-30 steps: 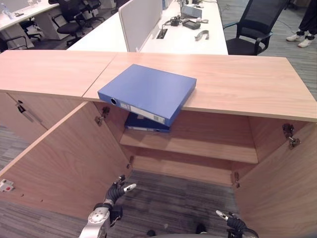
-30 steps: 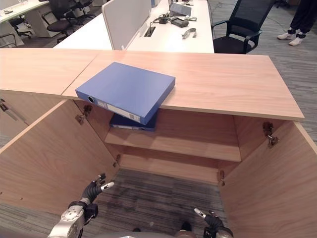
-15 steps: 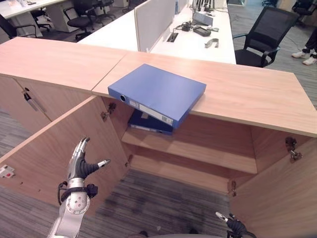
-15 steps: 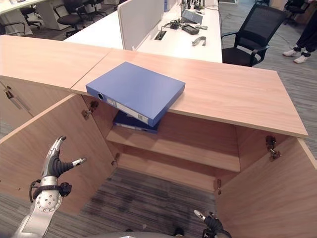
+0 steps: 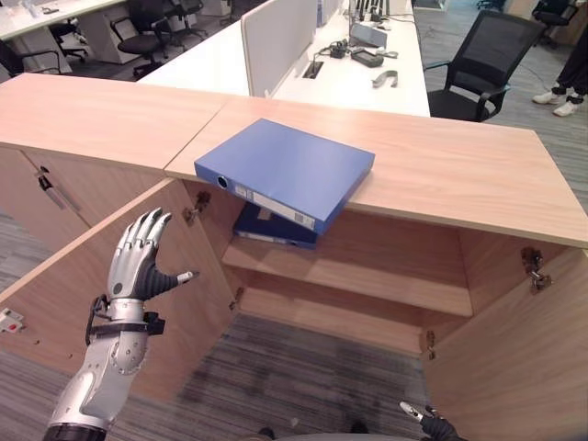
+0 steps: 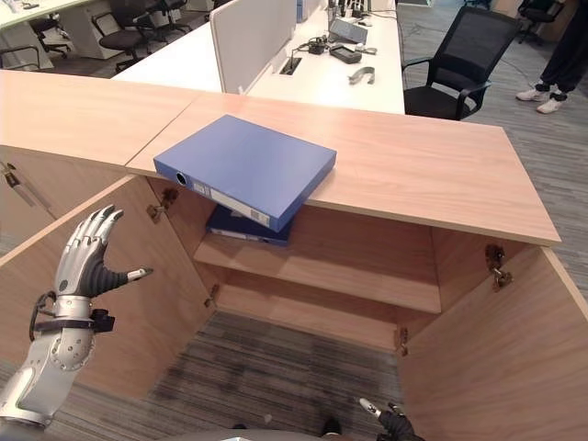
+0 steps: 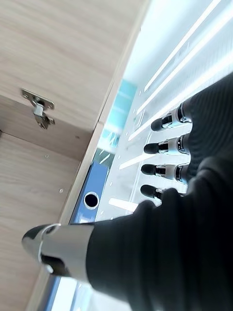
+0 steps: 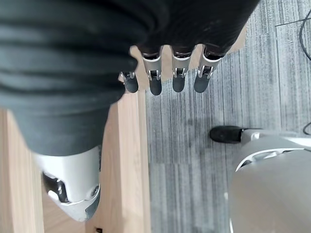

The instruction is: Put the empty folder in the office cabinet

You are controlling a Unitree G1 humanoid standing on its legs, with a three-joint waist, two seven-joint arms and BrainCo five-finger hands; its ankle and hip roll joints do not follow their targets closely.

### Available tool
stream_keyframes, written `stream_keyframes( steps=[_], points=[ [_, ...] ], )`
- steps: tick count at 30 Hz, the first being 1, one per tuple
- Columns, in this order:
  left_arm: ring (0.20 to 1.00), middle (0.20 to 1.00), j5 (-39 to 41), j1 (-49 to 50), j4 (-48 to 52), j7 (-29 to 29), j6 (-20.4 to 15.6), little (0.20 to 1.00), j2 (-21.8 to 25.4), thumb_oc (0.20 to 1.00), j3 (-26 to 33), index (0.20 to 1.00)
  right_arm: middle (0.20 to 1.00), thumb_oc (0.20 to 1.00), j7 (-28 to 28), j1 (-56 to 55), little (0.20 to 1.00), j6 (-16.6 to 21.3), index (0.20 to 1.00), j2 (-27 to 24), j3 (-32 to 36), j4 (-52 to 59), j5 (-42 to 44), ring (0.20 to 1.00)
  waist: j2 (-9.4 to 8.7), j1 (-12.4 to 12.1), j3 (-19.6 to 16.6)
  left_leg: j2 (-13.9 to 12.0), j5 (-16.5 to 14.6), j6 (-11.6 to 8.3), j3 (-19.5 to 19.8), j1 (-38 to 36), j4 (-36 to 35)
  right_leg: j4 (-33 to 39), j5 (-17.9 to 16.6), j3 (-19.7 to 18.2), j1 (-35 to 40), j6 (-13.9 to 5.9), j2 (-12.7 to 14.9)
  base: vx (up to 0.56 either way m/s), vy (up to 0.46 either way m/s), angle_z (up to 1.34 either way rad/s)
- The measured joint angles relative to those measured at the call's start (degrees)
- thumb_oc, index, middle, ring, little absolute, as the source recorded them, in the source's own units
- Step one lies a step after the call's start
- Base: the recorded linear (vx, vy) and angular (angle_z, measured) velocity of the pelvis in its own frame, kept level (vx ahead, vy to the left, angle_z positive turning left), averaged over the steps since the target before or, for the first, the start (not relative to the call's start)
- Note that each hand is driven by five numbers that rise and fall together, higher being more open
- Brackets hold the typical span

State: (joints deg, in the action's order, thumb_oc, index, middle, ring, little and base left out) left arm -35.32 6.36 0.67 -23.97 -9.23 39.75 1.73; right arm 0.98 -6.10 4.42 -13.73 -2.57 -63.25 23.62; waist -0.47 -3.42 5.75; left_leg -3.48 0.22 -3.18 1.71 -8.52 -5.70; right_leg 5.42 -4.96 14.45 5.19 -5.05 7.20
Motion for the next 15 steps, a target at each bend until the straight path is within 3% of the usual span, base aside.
stream_keyframes(
  steps=[5, 15],
  points=[
    [1.0, 1.0, -0.08, -2.61, 0.08, 0.9, -0.1, 1.0, 2.11, 1.0, -0.24, 1.0, 1.0, 1.0, -0.52, -0.2, 1.0, -0.05, 1.0, -0.1, -0.09, 0.05, -0.04, 1.0, 0.63, 1.1, -0.15, 0.02, 0.05, -0.06, -0.3, -0.14, 0.04, 0.0, -0.05, -0.25, 0.01, 0.07, 0.0, 0.0, -0.001, -0.01],
    [1.0, 1.0, -1.74, -9.07, 0.12, 1.76, -0.63, 1.0, 3.2, 1.0, -6.71, 1.0, 1.0, 1.0, -0.27, 0.04, 1.0, -0.09, 1.0, -1.0, -1.25, -0.04, -0.25, 1.0, 2.03, 3.13, 0.09, -0.28, -0.14, -0.29, -1.61, -0.86, 0.0, 0.0, -0.1, -1.55, -0.01, -0.01, -0.37, 0.03, -0.001, -0.07]
  ],
)
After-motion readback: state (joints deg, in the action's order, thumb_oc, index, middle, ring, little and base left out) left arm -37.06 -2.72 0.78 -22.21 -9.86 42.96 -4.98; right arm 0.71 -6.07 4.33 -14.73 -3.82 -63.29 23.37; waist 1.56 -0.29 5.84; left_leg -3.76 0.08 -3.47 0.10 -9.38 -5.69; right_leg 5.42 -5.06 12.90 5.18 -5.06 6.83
